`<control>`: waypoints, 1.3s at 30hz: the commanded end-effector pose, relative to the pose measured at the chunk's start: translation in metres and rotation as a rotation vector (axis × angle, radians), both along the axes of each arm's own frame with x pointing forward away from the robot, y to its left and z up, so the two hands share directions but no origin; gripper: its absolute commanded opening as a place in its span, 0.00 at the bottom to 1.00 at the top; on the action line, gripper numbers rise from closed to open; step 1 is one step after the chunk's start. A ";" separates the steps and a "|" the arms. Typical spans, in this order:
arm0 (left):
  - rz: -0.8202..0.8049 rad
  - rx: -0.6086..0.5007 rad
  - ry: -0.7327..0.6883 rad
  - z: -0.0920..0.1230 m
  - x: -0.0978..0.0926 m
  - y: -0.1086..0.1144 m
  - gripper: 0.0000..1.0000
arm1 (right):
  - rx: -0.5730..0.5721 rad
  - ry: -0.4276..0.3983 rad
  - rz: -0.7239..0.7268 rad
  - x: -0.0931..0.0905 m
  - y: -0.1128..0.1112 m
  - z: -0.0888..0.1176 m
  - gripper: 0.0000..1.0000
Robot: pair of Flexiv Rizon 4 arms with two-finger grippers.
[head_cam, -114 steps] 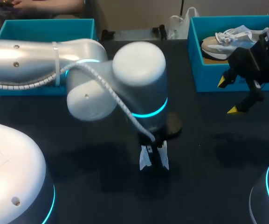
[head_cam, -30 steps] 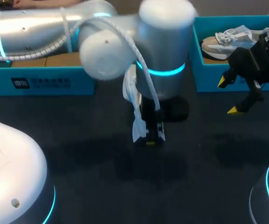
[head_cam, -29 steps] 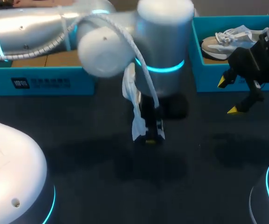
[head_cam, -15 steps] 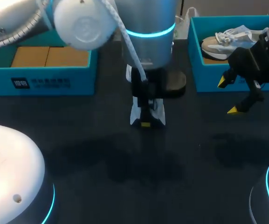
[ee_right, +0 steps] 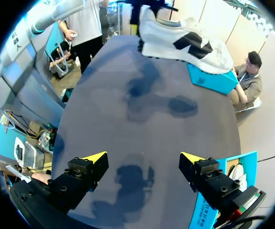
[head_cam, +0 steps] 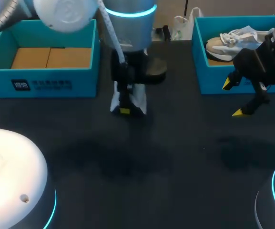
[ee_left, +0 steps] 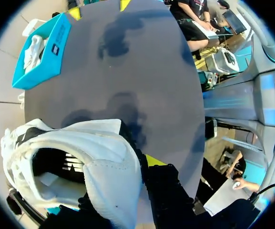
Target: Take the shoe out of the shoebox, open the shoe tongue, remove and reinsert the insole, then place the shoe into the shoebox
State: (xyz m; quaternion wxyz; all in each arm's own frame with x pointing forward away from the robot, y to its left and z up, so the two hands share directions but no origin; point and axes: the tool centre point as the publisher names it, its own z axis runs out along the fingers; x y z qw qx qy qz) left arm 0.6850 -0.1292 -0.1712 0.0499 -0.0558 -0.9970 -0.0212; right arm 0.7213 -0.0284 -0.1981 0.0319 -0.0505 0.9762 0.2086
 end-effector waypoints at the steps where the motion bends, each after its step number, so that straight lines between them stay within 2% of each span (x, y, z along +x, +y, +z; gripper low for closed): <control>1: 0.018 -0.028 0.040 0.002 0.023 0.032 0.00 | -0.001 0.001 0.000 0.001 0.001 -0.001 1.00; 8: 0.030 -0.021 0.038 0.006 0.050 0.074 0.00 | -0.001 0.001 0.000 0.001 0.001 -0.001 1.00; 12: 0.126 -0.012 0.050 0.007 0.067 0.101 0.00 | -0.001 0.001 0.000 0.001 0.001 -0.001 1.00; 20: 0.076 -0.017 0.081 0.001 0.086 0.141 0.00 | -0.001 0.001 0.000 0.001 0.001 -0.001 1.00; 29: 0.033 0.006 0.040 -0.004 0.102 0.184 0.00 | -0.001 0.001 0.000 0.001 0.001 -0.001 1.00; 39: 0.095 0.004 0.033 -0.002 0.130 0.249 0.00 | -0.001 0.001 0.000 0.001 0.001 -0.001 1.00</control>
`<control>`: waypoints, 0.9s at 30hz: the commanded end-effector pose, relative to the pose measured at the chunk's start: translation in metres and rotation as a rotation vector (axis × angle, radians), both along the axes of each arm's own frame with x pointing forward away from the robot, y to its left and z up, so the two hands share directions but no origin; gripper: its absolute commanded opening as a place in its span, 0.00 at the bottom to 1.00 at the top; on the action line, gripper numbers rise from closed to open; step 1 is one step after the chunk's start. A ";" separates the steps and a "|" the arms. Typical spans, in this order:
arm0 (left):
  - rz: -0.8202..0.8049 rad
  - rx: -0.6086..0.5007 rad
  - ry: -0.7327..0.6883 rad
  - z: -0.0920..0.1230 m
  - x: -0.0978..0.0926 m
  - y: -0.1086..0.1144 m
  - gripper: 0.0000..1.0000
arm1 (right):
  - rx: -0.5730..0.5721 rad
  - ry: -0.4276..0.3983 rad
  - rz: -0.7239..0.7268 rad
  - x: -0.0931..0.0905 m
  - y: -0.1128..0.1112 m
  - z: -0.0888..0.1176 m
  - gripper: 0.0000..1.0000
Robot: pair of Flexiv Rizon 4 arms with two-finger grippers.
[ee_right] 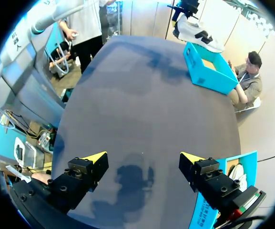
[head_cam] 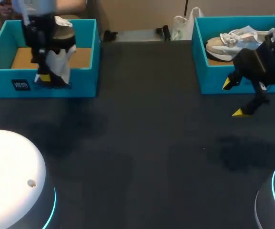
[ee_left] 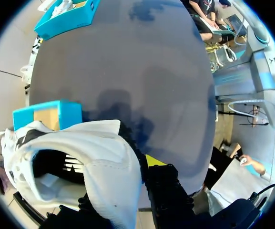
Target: Take the shoe out of the shoebox, open the shoe tongue, remove and reinsert the insole, then place the shoe into the shoebox
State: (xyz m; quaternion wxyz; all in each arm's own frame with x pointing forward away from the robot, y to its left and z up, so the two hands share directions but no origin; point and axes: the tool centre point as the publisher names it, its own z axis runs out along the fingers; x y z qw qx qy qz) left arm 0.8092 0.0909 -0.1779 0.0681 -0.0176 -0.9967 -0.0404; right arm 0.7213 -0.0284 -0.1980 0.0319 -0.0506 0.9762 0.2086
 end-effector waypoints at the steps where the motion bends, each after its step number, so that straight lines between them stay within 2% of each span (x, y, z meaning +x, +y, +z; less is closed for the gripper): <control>1: 0.029 -0.036 0.002 0.005 0.009 0.035 0.00 | -0.001 0.001 0.000 0.001 0.000 -0.001 1.00; 13: 0.112 0.042 0.035 -0.003 0.049 0.099 0.00 | -0.001 0.001 0.000 0.001 0.000 -0.001 1.00; 19: 0.137 0.036 0.011 -0.008 0.069 0.121 0.00 | -0.001 0.001 0.000 0.001 0.000 -0.001 1.00; 27: 0.101 0.041 -0.042 -0.006 0.090 0.132 0.00 | -0.001 0.001 0.000 0.001 0.000 -0.001 1.00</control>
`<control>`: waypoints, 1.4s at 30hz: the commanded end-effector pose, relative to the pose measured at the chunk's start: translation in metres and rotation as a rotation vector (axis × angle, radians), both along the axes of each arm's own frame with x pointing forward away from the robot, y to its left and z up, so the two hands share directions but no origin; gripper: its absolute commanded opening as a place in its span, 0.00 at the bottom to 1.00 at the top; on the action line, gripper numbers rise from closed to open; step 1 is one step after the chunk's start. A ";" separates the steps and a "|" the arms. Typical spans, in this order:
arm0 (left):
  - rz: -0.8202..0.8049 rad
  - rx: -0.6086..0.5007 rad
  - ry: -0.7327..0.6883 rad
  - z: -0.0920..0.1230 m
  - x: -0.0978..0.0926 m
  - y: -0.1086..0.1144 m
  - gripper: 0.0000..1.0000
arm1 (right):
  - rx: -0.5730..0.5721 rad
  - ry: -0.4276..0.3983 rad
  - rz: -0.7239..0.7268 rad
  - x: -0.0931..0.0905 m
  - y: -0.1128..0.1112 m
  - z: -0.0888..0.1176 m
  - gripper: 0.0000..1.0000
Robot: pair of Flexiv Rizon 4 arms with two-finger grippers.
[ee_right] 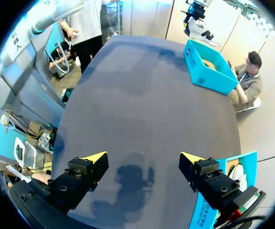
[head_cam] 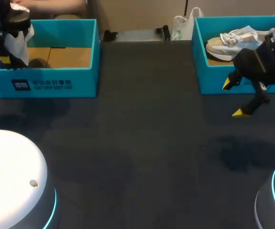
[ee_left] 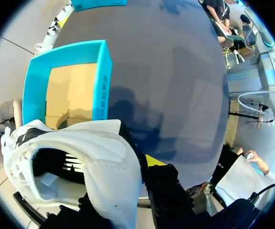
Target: Take the shoe out of the shoebox, open the shoe tongue, remove and reinsert the insole, then place the shoe into the shoebox
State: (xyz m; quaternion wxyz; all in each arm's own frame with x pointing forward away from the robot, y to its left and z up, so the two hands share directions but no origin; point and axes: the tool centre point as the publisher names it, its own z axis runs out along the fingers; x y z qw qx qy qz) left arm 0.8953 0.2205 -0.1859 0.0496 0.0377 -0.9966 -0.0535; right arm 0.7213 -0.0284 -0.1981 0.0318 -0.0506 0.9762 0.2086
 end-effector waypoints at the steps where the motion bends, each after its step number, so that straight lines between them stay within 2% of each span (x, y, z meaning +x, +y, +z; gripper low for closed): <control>1: -0.004 0.007 0.002 0.002 0.009 0.004 0.00 | -0.001 0.001 0.000 0.001 0.000 -0.001 1.00; 9: 0.042 0.002 -0.007 0.003 0.046 0.023 0.00 | -0.001 0.001 0.000 0.001 0.000 -0.001 1.00; 37: 0.042 0.002 -0.007 0.003 0.046 0.023 0.00 | -0.001 0.001 0.000 0.001 0.000 -0.001 1.00; 42: 0.013 0.014 -0.007 0.001 0.054 0.031 0.00 | -0.001 0.001 0.000 0.001 0.000 -0.001 1.00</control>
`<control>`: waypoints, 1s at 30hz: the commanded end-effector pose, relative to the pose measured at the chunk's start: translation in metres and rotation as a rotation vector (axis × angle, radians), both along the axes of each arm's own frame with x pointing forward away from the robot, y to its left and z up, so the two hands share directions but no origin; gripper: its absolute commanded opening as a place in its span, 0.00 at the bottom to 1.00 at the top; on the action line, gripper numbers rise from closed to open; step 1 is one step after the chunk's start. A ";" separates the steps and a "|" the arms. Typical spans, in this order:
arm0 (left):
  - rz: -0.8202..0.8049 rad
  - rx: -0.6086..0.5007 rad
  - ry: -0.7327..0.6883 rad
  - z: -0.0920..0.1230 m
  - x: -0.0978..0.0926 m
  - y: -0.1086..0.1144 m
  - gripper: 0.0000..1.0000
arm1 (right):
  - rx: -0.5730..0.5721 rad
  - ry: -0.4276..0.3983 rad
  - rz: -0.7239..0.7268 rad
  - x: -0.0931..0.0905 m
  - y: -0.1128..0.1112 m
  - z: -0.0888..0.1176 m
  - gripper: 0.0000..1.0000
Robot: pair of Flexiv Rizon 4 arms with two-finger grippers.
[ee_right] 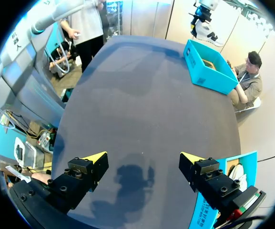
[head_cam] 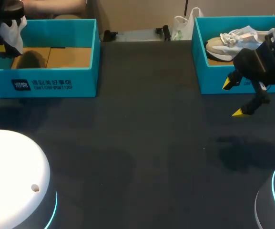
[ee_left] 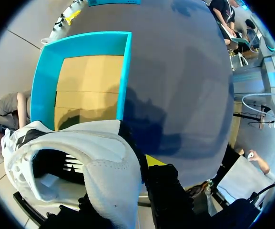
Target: Take the shoe out of the shoebox, open the shoe tongue, remove and reinsert the insole, then place the shoe into the shoebox
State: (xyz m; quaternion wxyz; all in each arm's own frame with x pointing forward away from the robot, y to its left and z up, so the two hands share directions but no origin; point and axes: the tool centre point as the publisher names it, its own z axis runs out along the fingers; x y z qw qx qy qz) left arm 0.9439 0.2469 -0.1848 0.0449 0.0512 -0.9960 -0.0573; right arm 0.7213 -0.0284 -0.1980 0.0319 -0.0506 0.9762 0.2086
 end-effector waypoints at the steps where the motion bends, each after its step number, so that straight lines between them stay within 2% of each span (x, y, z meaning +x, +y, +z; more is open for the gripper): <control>1: -0.015 -0.010 0.011 0.000 0.009 0.007 0.00 | -0.001 0.001 0.000 0.001 0.000 -0.001 1.00; 17: 0.012 -0.056 0.006 -0.025 0.074 0.049 0.00 | -0.001 0.001 0.000 0.001 0.000 -0.001 1.00; 25: -0.056 -0.065 0.007 -0.035 0.087 0.060 0.00 | -0.001 0.001 0.000 0.001 0.000 -0.001 1.00; 30: -0.137 -0.082 -0.001 -0.034 0.085 0.063 0.00 | -0.001 0.001 0.000 0.001 0.000 -0.001 1.00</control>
